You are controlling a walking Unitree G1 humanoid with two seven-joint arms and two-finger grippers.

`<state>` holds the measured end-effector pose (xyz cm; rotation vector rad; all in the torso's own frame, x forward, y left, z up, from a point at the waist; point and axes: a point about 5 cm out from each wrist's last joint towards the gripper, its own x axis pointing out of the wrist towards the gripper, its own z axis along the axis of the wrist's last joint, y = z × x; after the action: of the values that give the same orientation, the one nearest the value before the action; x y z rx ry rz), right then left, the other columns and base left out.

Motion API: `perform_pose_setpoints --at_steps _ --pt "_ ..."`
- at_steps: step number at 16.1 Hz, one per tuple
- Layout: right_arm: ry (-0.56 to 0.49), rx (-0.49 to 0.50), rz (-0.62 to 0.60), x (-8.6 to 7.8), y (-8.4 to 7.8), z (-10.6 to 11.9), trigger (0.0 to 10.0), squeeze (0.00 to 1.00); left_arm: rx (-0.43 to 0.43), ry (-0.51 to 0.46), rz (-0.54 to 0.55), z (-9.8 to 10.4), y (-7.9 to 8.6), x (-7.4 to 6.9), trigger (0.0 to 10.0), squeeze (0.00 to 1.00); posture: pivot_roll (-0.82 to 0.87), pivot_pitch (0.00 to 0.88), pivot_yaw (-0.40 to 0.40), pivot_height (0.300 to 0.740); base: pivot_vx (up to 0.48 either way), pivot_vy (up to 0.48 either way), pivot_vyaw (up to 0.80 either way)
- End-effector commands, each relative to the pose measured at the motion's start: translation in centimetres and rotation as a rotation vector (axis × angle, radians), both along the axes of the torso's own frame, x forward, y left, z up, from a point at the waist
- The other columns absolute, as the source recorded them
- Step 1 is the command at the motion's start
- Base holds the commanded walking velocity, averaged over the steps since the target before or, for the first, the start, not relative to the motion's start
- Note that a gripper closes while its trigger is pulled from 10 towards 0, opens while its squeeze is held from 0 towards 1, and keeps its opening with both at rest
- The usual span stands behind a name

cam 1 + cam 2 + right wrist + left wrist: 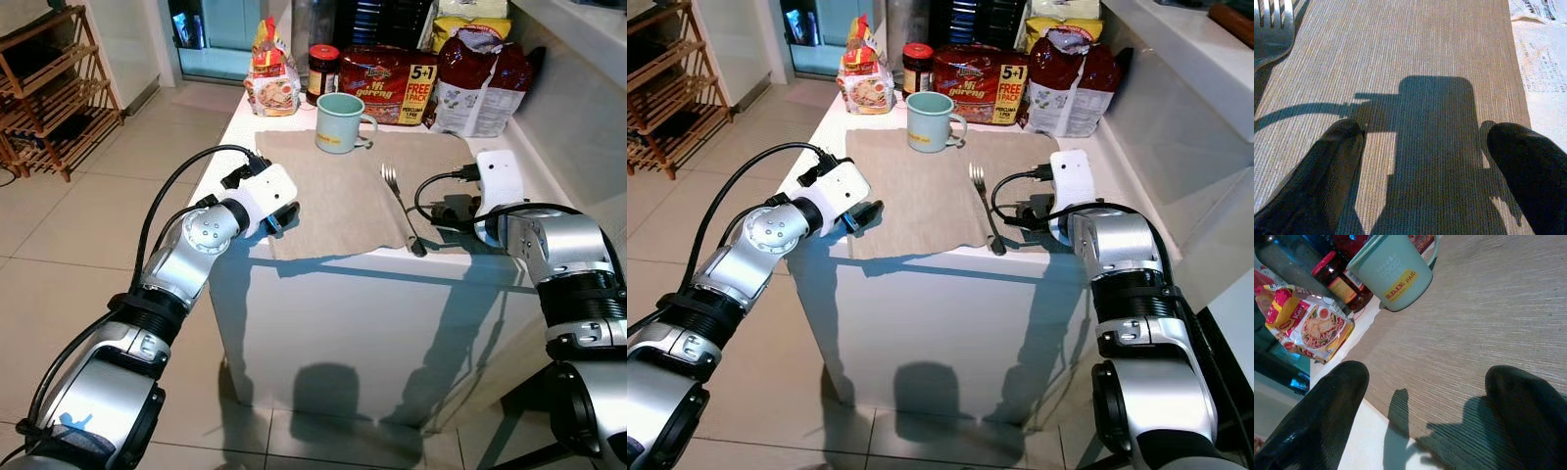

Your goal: Setting the table

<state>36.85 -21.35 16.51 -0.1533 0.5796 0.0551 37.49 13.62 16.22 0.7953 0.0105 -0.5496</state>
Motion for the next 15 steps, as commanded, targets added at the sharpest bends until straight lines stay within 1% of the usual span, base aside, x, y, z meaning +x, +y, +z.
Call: perform_pose_setpoints --at_steps 1,3,8,11,12,13,15 --pt "0.024 -0.034 -0.019 -0.4 -1.0 -0.7 10.0 0.0 0.055 0.06 0.009 -1.2 0.6 -0.1 10.0 0.0 0.02 0.0 -0.046 0.74 0.0 0.0 0.0" --pt "0.05 -0.062 -0.035 -0.6 -1.8 -1.3 10.0 0.0 0.06 0.054 0.022 -1.1 1.0 0.0 10.0 0.0 0.02 0.0 -0.052 0.74 0.0 0.0 0.0" --pt "0.065 -0.11 -0.069 -0.9 -3.4 -1.8 10.0 0.0 0.075 0.043 0.05 -0.9 2.2 0.1 10.0 0.0 0.02 0.0 -0.054 0.74 0.0 0.0 0.0" --pt "0.052 -0.106 -0.069 -0.8 -3.4 -1.5 10.0 0.0 0.075 0.033 0.058 -0.8 2.4 0.2 10.0 0.0 0.02 0.0 -0.057 0.74 0.0 0.0 0.0" --pt "0.017 -0.093 -0.072 -0.5 -3.2 -1.0 10.0 0.0 0.06 0.026 0.054 -0.6 2.3 0.2 10.0 0.0 0.02 0.0 -0.057 0.74 0.0 0.0 0.0" --pt "-0.092 -0.079 -0.086 0.3 -3.0 0.6 10.0 0.0 0.05 0.023 0.048 -0.6 2.0 0.2 10.0 0.0 0.02 0.0 -0.059 0.74 0.0 0.0 0.0" --pt "-0.187 -0.05 -0.084 0.8 -2.5 2.3 10.0 0.0 0.045 0.023 0.046 -0.6 1.9 0.1 10.0 0.0 0.02 0.0 -0.058 0.74 0.0 0.0 0.0"
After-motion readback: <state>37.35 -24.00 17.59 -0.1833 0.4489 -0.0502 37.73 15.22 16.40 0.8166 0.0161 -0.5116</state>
